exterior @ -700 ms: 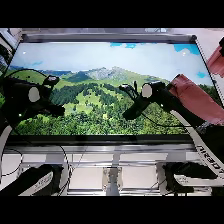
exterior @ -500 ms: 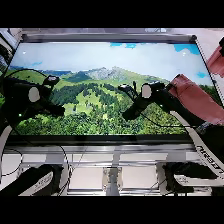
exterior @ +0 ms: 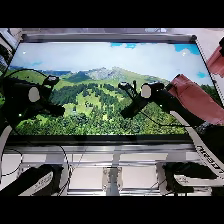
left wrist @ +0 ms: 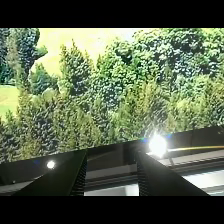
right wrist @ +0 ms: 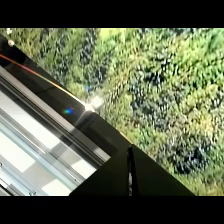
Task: Fold the clothes and pants, and hang the long-sleeved shirts on hangers.
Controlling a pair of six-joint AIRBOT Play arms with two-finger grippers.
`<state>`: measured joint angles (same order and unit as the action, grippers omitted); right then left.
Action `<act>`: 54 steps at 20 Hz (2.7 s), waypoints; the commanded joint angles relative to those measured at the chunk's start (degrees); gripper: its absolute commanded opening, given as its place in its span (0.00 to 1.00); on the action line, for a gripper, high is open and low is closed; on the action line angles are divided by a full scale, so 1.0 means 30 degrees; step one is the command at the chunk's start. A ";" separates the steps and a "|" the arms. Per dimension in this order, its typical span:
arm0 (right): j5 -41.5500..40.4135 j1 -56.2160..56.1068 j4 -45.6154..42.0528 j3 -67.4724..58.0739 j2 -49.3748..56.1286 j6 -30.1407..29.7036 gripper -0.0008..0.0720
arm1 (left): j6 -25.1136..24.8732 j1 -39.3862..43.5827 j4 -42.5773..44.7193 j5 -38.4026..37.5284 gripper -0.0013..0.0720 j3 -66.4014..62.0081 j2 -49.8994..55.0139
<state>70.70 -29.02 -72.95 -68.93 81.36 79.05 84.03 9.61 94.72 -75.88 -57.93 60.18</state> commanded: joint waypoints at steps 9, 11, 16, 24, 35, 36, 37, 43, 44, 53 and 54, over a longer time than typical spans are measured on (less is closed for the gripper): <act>-0.0874 -0.0022 0.0328 0.0007 0.0000 -0.0015 0.04 | -0.2667 -0.0007 0.4284 0.3723 0.59 -0.0015 0.1676; -0.0860 -0.0022 0.0328 0.0007 0.0000 -0.0015 0.04 | -0.2353 -0.0007 0.8189 0.3861 0.62 -0.0015 0.3228; -0.0838 -0.0022 0.0459 0.0007 0.0000 0.0000 0.04 | 0.0801 -0.0219 1.3223 0.4554 0.76 -0.0015 0.6987; -0.0809 -0.0022 0.0984 0.0007 0.0000 0.0000 0.04 | 0.3585 -0.1005 1.3719 0.5384 0.76 -0.0015 0.9362; -0.0816 -0.0022 0.0969 0.0007 0.0000 -0.0007 0.04 | 0.4860 -0.2346 1.3923 0.6528 0.60 -0.0015 0.9770; -0.0816 -0.0022 0.0969 0.0007 0.0000 -0.0007 0.04 | 0.5020 -0.2623 1.3916 0.6499 0.50 -0.0015 0.9879; -0.0823 -0.0022 0.0962 0.0007 0.0000 -0.0007 0.04 | 0.5013 -0.2812 1.3857 0.6492 0.43 -0.0015 0.9916; -0.0947 -0.0022 0.0882 0.0007 0.0000 -0.0007 0.04 | 0.3847 -0.2193 1.3857 0.6499 0.09 -0.0015 0.9107; -0.0918 -0.0022 0.0874 0.0007 0.0000 -0.0007 0.04 | 0.3555 -0.1887 1.3857 0.6506 0.09 -0.0022 0.8692; -0.0889 -0.0022 0.0590 -0.0182 -0.1304 0.0255 0.04 | -0.0918 0.1370 1.0608 0.6521 0.08 -0.2477 -0.0794; -0.0882 -0.0022 0.0503 -0.0182 -0.1800 0.0168 0.04 | -0.1843 0.2135 0.9726 0.6266 0.08 -0.3541 -0.1821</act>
<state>67.94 -29.02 -70.70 -69.34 78.56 79.72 86.83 11.90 130.69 -56.58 -63.29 63.96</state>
